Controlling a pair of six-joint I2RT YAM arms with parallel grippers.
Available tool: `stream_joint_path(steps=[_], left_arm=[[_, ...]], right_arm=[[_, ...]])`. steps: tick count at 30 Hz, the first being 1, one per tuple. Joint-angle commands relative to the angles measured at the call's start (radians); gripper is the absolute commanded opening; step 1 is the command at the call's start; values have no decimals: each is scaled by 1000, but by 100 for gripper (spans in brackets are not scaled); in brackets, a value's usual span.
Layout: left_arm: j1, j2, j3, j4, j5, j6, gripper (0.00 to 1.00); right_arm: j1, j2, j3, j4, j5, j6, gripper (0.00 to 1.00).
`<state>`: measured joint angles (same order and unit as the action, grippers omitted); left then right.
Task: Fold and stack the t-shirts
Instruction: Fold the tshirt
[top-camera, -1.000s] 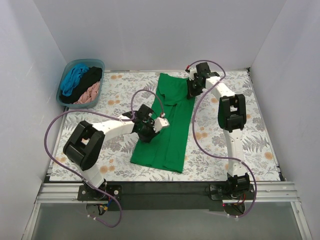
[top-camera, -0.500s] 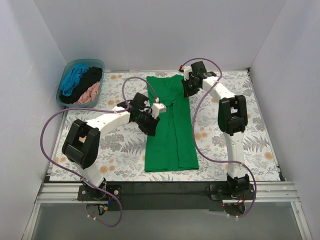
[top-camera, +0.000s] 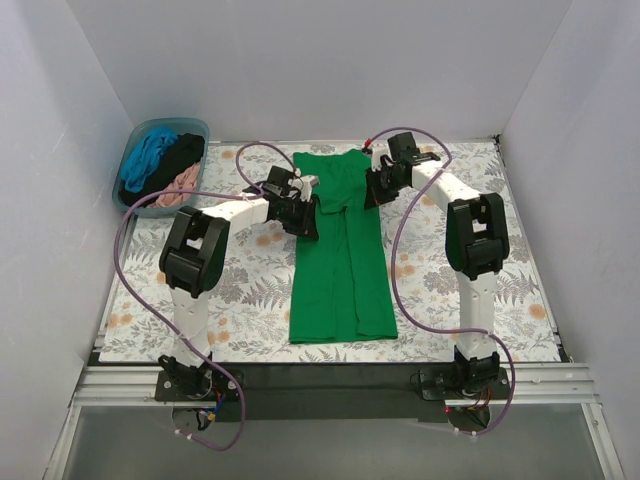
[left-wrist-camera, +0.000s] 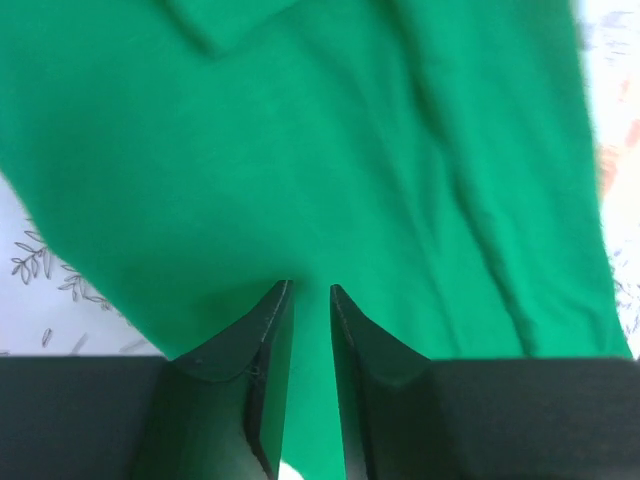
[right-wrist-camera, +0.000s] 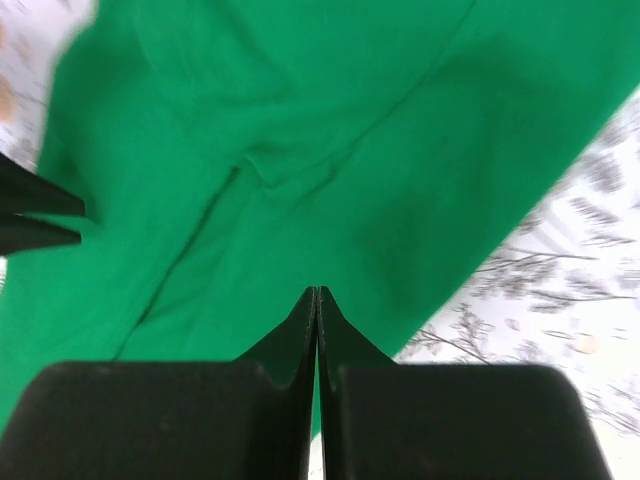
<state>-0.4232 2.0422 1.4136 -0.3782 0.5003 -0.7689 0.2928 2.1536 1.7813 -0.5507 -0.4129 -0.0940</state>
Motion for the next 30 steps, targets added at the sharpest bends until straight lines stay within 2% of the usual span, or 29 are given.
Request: stream_joint_path(steps=[1,7,14,18,21,24,25,26,27,28,30], left_arm=[[30,2,41,53,-37,-98,20],[80,128,120,59,-43,-125,18],[126,246,244,36,1,-129,19],[156,265,314,19,0,-115,20],[181,257,390,-42,56,-68,26],[181,173,384,-88,87,17,32],[181,108,374,-99,102,37,36],[181,70,361,-109,113,61,38],[182,31,340,-117,127,94,40],[181,-59,288,-126,154,156,42],[181,-161,202,-126,184,221,46]], right_arm=[[6,51,-22,-2,-46,36,1],[6,167,45,15,-11,34,1],[0,337,302,17,60,22,1],[-1,342,368,17,45,30,2],[0,238,328,17,40,13,6],[0,134,276,14,13,-6,21],[0,52,230,14,-4,-31,33],[2,7,208,14,-9,-48,38],[2,-38,178,12,-9,-70,43],[2,-129,152,11,-3,-102,54],[2,-219,72,5,9,-217,62]])
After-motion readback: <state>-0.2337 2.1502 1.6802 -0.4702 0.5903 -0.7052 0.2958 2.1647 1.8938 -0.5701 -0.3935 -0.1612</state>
